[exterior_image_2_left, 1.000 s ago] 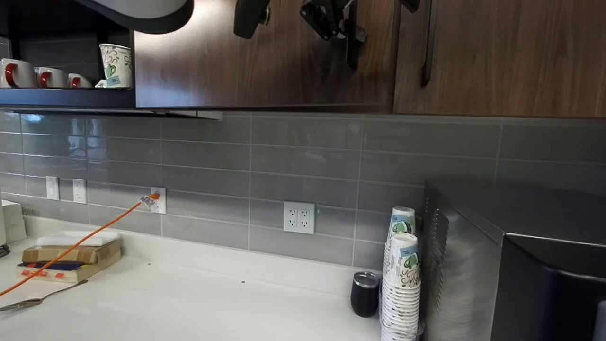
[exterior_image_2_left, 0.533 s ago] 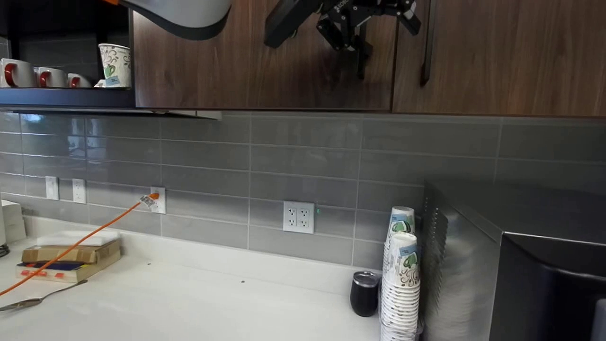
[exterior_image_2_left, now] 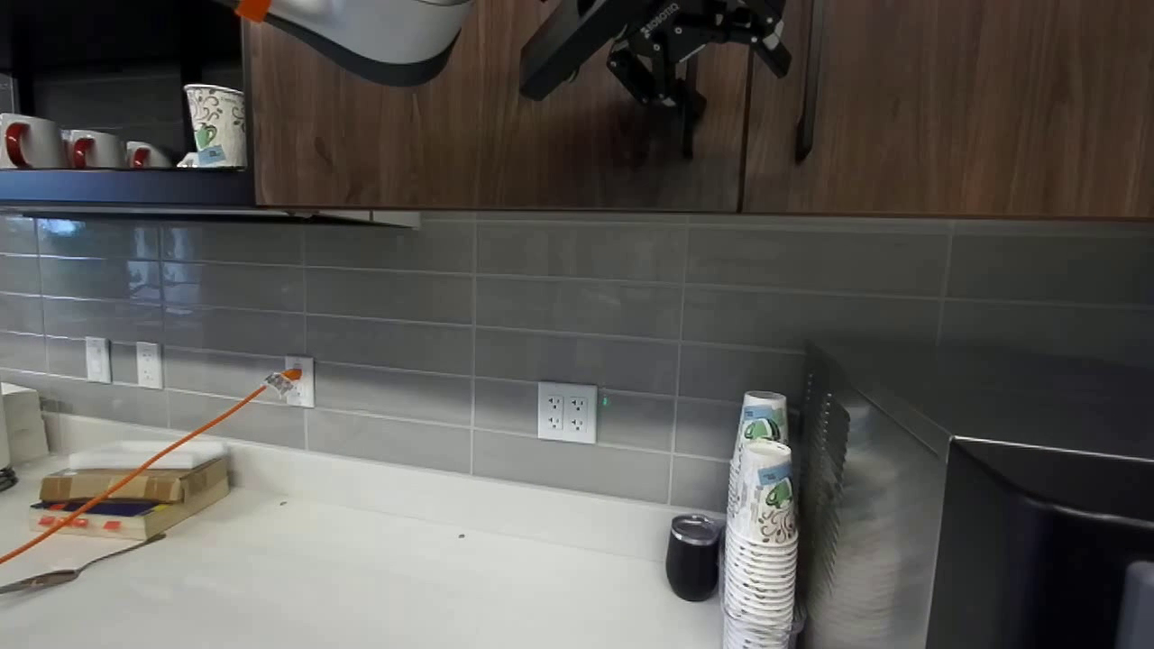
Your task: Open the cupboard the close it
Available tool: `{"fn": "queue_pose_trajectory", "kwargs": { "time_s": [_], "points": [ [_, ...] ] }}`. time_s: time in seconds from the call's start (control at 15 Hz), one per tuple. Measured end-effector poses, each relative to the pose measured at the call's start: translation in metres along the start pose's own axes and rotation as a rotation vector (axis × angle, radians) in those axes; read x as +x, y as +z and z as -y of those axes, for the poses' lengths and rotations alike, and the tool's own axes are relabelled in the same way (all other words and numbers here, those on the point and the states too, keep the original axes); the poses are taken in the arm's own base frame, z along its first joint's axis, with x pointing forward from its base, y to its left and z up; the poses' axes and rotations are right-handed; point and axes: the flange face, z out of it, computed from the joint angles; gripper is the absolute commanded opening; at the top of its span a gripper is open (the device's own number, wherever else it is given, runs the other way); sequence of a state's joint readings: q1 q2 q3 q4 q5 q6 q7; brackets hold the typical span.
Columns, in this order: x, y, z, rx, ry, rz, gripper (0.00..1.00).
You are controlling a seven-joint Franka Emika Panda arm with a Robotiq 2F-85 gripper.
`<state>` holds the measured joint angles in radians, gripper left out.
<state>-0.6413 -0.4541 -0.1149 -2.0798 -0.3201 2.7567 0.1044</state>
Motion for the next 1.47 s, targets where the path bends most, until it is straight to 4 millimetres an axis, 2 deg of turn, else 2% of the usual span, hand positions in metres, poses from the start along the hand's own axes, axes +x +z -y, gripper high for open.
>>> {"fn": "queue_pose_trajectory", "kwargs": {
  "time_s": [0.13, 0.27, 0.87, 1.07, 1.27, 1.47],
  "points": [
    [0.004, 0.003, 0.006, -0.003, -0.015, -0.003, 1.0],
    [0.009, 0.0, 0.021, 0.015, -0.035, -0.009, 1.0],
    [0.011, -0.029, 0.055, 0.049, -0.101, 0.026, 1.0],
    [0.001, -0.046, 0.078, 0.107, -0.132, 0.085, 1.0],
    [-0.019, -0.061, 0.101, 0.187, -0.182, 0.179, 1.0],
    [-0.046, -0.072, 0.107, 0.25, -0.242, 0.284, 1.0]
  ]
}}
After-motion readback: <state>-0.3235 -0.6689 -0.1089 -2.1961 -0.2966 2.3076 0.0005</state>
